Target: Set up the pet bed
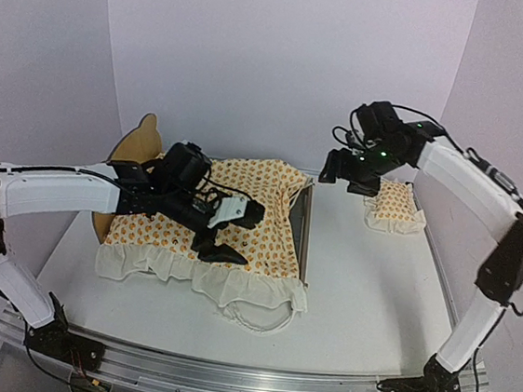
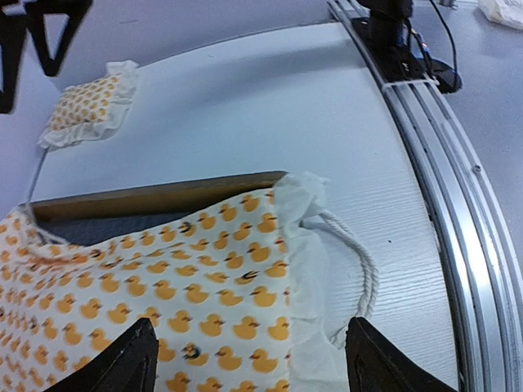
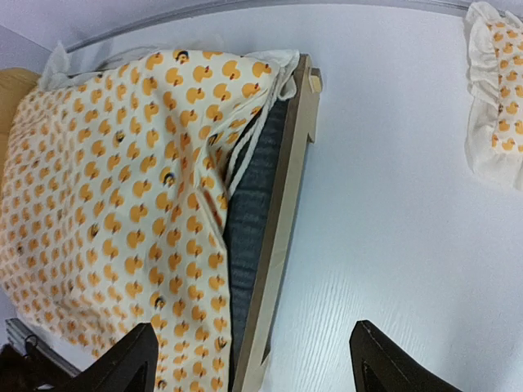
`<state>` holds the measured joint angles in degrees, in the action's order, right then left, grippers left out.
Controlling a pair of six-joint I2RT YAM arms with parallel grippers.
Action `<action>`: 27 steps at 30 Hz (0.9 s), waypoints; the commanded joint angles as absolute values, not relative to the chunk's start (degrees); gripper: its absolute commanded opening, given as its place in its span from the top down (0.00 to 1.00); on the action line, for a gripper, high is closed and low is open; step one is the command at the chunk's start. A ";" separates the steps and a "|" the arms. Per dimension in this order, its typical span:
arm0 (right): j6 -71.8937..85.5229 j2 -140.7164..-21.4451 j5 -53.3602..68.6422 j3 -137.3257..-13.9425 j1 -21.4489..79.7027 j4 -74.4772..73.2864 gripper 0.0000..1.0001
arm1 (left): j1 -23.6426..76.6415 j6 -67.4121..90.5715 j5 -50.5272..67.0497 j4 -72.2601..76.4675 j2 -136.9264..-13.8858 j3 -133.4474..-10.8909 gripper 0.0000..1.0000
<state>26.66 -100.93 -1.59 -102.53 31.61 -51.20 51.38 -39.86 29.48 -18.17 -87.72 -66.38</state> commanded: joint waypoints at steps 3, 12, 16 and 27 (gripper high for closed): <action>35.59 -85.50 4.43 -74.30 33.66 -43.03 0.23 | 58.03 -43.91 29.93 -15.89 -99.21 -73.16 0.22; 42.98 -71.94 6.26 -53.36 34.44 -30.51 0.27 | 58.94 -48.68 28.20 -18.45 -109.63 -82.23 0.68; 43.36 -70.41 9.40 -48.36 36.31 -24.78 0.28 | 58.98 -49.47 26.76 -20.02 -109.60 -82.43 1.00; 46.73 -71.99 -6.75 -34.97 57.60 -1.09 0.37 | 55.16 -43.38 22.96 -19.30 -106.50 -86.79 1.00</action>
<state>44.73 -70.74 2.85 -37.00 52.20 -11.22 58.43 -46.98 24.61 -19.38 -110.02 -81.15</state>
